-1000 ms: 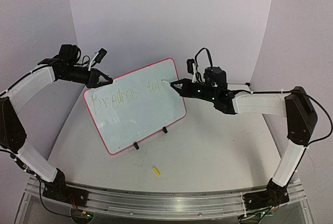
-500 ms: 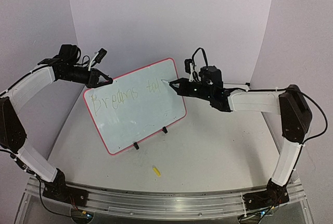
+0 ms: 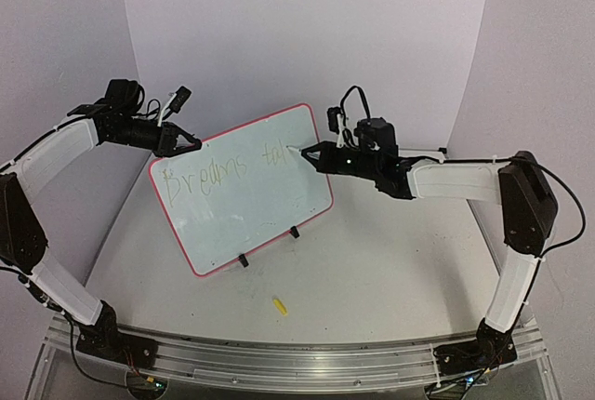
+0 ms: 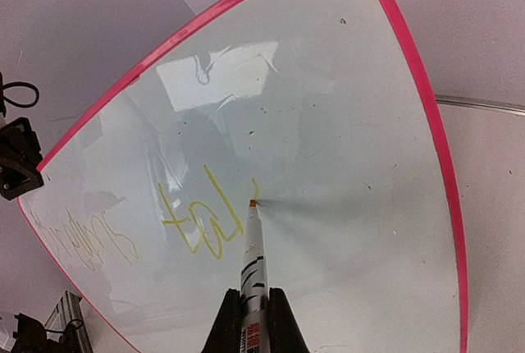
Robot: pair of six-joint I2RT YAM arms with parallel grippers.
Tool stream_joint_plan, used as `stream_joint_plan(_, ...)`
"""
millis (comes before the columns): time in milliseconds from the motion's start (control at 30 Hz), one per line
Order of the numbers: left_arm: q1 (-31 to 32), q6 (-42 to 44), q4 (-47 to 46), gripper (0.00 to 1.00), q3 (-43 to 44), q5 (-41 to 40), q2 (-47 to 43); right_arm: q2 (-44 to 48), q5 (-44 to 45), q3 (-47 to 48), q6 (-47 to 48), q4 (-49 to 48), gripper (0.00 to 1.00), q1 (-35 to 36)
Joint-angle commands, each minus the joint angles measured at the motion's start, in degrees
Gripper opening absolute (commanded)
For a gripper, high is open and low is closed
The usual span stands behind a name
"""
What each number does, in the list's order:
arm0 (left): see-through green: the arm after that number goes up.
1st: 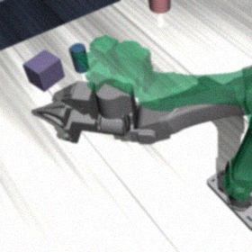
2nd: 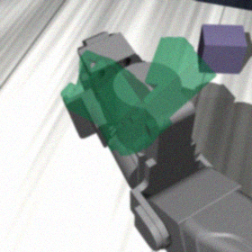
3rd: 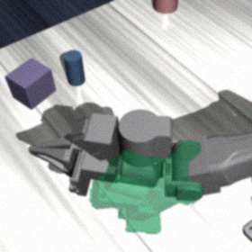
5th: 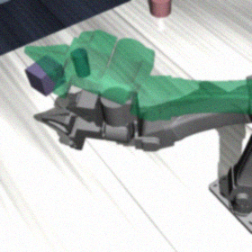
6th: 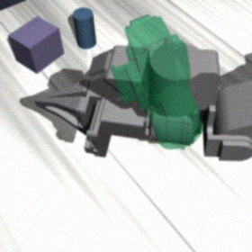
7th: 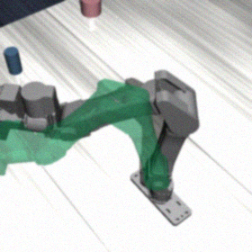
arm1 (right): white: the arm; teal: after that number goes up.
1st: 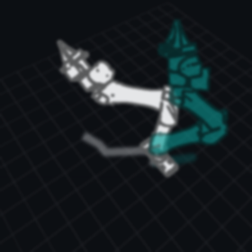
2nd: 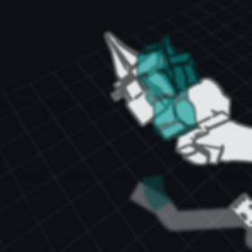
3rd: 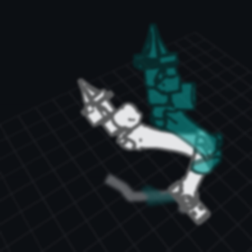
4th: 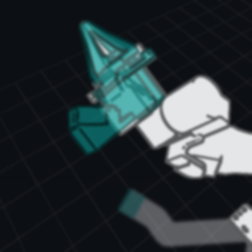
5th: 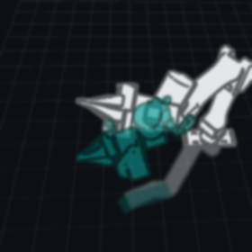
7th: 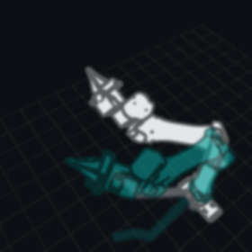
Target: Write a sentence on the whiteboard
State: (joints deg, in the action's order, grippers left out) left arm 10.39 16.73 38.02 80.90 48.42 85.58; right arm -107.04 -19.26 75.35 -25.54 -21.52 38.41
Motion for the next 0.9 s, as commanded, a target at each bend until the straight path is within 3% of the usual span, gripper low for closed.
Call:
stream_joint_plan(0,1.28,2.29,2.54,0.00,-1.49,1.99,1.26,-0.67,-1.44,0.41,1.29,0.08,0.00,0.82)
stream_joint_plan(267,1.38,2.34,2.58,0.00,-1.54,1.84,0.95,-0.10,-0.42,0.03,1.30,0.08,0.00,1.11)
stream_joint_plan(567,1.51,2.31,2.59,0.00,-1.54,1.64,0.91,1.55,6.83,-2.10,-0.33,0.51,0.00,1.06)
stream_joint_plan(867,1.64,2.32,2.59,0.00,-1.63,1.45,0.81,3.54,6.10,-3.77,0.51,-0.49,0.00,1.08)
